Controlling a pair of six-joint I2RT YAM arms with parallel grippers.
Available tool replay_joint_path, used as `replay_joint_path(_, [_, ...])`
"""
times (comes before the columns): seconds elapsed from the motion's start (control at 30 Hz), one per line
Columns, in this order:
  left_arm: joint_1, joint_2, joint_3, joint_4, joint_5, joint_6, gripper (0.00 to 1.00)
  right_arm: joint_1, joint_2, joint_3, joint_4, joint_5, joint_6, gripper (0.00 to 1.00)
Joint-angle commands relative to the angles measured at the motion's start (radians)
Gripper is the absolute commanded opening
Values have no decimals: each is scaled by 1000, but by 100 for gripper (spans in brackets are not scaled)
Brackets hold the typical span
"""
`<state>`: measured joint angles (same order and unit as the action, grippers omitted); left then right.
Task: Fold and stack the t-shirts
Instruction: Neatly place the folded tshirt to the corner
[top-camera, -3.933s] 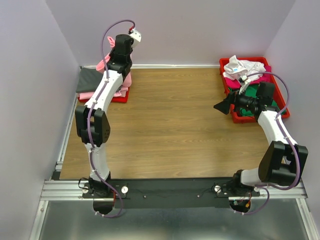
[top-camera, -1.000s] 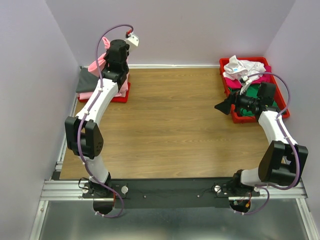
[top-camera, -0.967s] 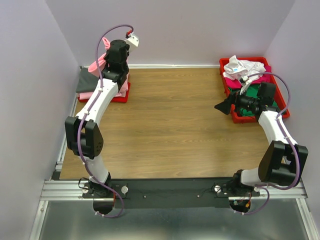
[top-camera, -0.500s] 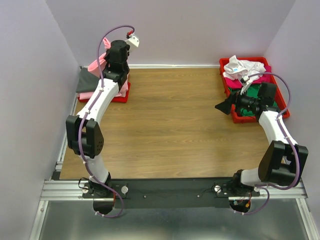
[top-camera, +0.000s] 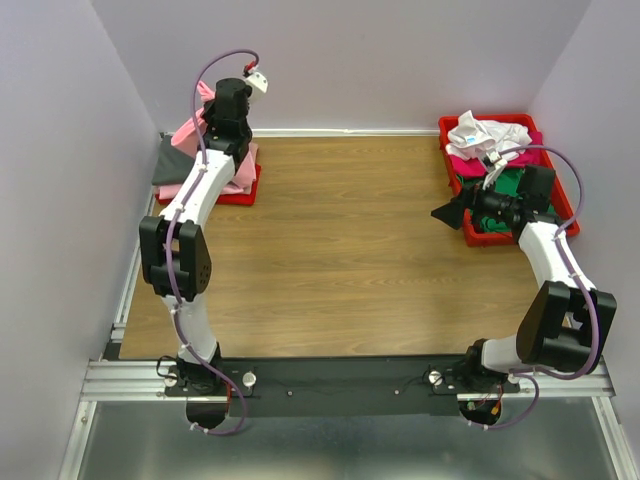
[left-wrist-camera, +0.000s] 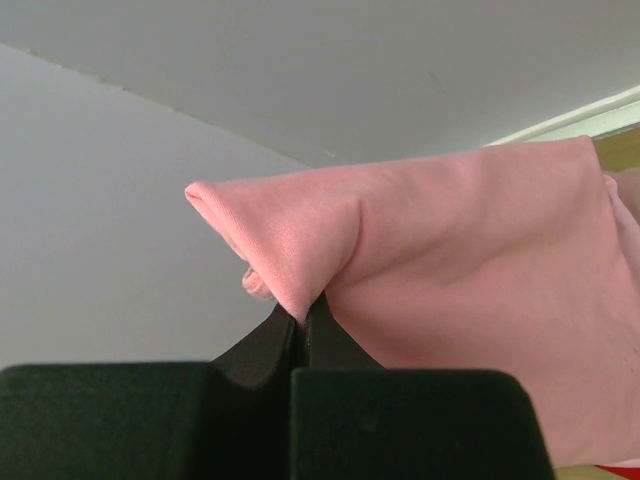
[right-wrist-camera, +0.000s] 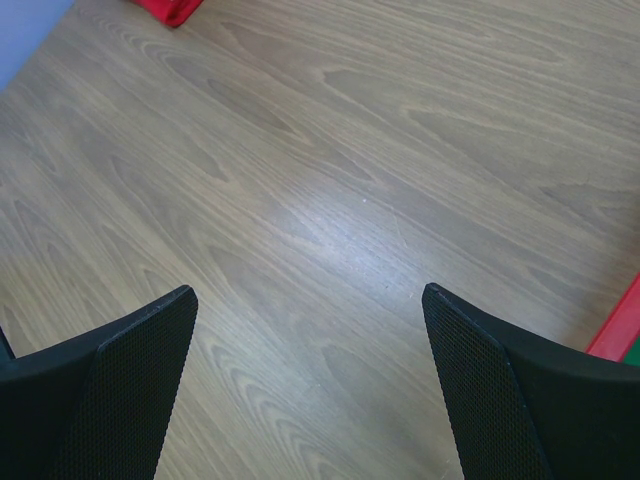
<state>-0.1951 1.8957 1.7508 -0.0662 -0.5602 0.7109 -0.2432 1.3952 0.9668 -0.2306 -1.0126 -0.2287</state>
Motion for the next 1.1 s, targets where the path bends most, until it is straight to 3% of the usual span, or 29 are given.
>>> replay_joint_path(0.0, [20,37,87,45,-6,-8,0,-10,1,-14,-7,-30,-4,100])
replay_joint_path(0.67, [171,226,210,22,114,-120,0,-18,22,-14,-6,-43,5,100])
replay_joint_path(1.07, [223,226,219,6,161,-175,0,-18,30,-14,-7,-38,3,100])
